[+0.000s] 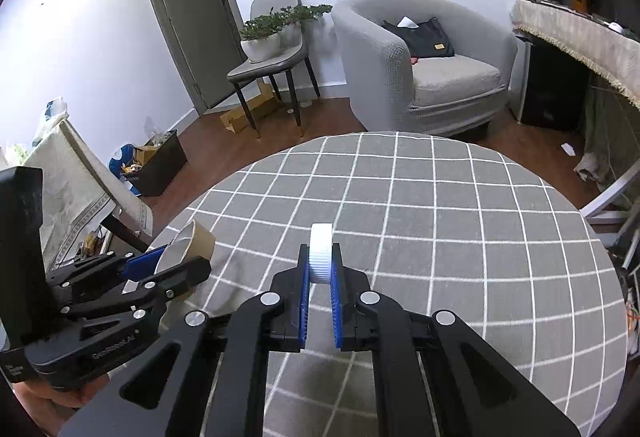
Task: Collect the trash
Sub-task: 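Carry the tape roll and white lid from the table over the teal bin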
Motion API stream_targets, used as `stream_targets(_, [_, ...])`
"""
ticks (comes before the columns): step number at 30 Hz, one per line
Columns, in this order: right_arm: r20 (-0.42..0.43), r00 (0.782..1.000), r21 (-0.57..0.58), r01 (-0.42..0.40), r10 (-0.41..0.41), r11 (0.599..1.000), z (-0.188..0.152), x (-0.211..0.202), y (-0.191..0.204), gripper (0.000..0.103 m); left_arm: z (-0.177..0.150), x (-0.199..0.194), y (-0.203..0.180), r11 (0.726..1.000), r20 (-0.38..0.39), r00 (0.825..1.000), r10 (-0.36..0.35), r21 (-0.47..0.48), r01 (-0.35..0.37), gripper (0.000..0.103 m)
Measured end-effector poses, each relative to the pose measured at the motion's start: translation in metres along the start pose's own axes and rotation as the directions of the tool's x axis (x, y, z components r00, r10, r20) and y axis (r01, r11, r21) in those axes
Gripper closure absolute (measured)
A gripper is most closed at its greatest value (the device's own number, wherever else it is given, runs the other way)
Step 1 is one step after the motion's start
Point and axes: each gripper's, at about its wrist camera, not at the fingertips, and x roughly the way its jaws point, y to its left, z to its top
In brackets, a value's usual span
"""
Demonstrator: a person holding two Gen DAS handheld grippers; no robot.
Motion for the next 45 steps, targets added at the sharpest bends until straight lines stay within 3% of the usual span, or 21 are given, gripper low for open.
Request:
stream_targets(12, [0.013,0.999,-0.009,-0.044,0.044,0.999,-0.018,-0.013,0.039,0.094,-0.030,-0.037,0.008,1.000,0.002,1.000,0.006,0.016,-0.006,0.066])
stream_targets(22, [-0.006,0.996,-0.053,-0.087,0.087,0.995,-0.028,-0.008,0.084,0.094,-0.054,-0.060,0.036,1.000,0.024,0.999,0.025,-0.018,-0.024,0.066])
stream_targets(31, [-0.032,0.993,-0.115,-0.120,0.117,0.986,-0.029,0.008,0.126,0.094,-0.060,-0.083,0.082,0.995,0.053,0.996,0.075,-0.063,-0.071,0.066])
stream_targets(45, [-0.055,0.981,-0.168,-0.193,0.186,0.967,-0.027,0.029,0.186,0.094,-0.087,-0.096,0.156,0.979,0.008,0.985,0.170,-0.114,-0.168,0.066])
